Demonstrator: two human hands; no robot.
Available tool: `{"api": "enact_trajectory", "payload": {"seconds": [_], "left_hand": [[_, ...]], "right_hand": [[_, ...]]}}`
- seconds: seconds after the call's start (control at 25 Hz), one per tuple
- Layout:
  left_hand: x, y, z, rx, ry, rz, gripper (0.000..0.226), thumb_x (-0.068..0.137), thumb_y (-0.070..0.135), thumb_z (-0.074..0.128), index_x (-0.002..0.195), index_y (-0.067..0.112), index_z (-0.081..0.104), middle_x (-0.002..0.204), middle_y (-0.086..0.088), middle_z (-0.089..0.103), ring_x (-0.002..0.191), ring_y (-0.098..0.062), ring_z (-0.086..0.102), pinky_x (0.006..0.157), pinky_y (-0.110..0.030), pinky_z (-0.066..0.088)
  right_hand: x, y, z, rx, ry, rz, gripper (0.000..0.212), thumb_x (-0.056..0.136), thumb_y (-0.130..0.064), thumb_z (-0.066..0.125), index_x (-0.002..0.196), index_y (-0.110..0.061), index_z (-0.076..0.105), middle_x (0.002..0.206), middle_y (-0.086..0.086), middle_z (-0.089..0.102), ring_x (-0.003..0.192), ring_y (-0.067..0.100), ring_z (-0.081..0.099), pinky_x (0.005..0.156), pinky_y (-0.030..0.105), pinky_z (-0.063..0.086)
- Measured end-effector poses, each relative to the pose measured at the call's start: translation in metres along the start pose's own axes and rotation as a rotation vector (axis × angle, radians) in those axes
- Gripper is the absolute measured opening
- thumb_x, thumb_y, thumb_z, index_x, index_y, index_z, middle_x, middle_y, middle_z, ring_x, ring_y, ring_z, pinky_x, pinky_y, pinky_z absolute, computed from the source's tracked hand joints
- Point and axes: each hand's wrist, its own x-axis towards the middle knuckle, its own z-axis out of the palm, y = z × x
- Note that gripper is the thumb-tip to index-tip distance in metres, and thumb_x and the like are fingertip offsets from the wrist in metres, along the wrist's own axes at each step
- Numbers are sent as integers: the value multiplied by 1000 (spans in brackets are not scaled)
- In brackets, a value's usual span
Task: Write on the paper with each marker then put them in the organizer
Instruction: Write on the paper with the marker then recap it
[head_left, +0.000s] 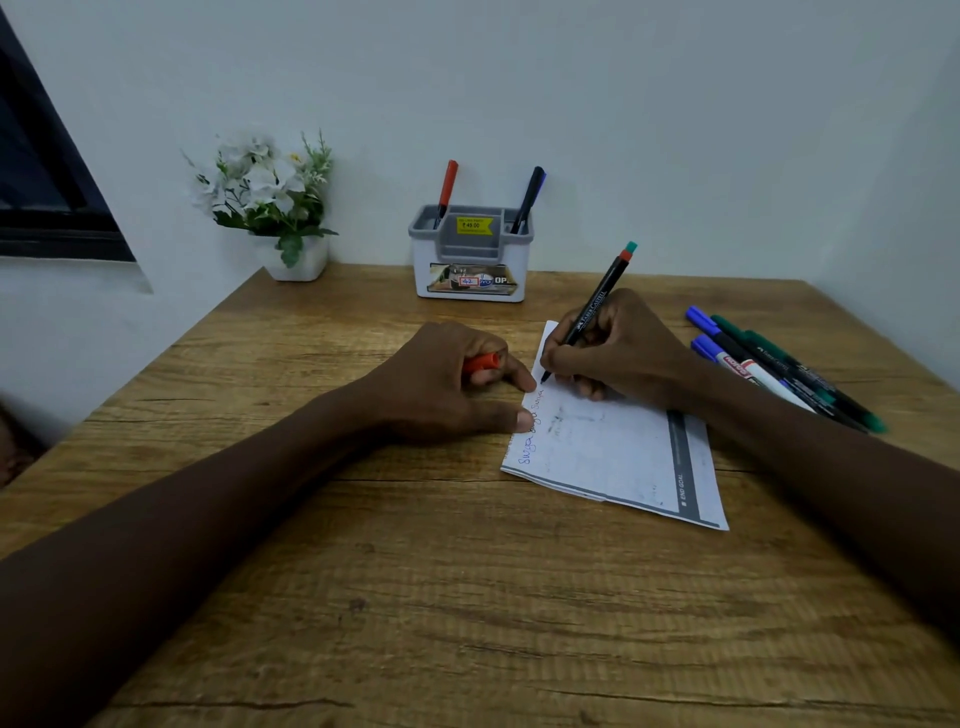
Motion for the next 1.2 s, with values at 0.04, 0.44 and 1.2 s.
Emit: {"api": "enact_trajectory", "payload": {"seconds": [0.04,0.44,1.2], "left_hand": [[0,1,0,-9,-2,1,32,76,36,87,65,52,61,98,-1,78,101,-13,72,89,-44,59],[1,0,0,22,2,-32,32,76,35,87,67,30,57,95,-6,77,96,-18,72,91,-44,58],[1,-1,0,11,0,-17,19,76,36,88,80,34,70,61,20,59,71,-1,66,83,-29,58]], "right_hand": [[0,0,0,-5,-7,-6,12,90,-2,73,86,9,73,59,11,70,43,16,59,43,23,51],[1,1,-1,-27,-22,-17,12,91,-2,71,86,10,72,58,9,70,43,12,60,44,22,52],[4,3,-1,-31,19,25,15,92,-4,70,87,10,71,56,6,68,40,14,59,42,21,49]]}}
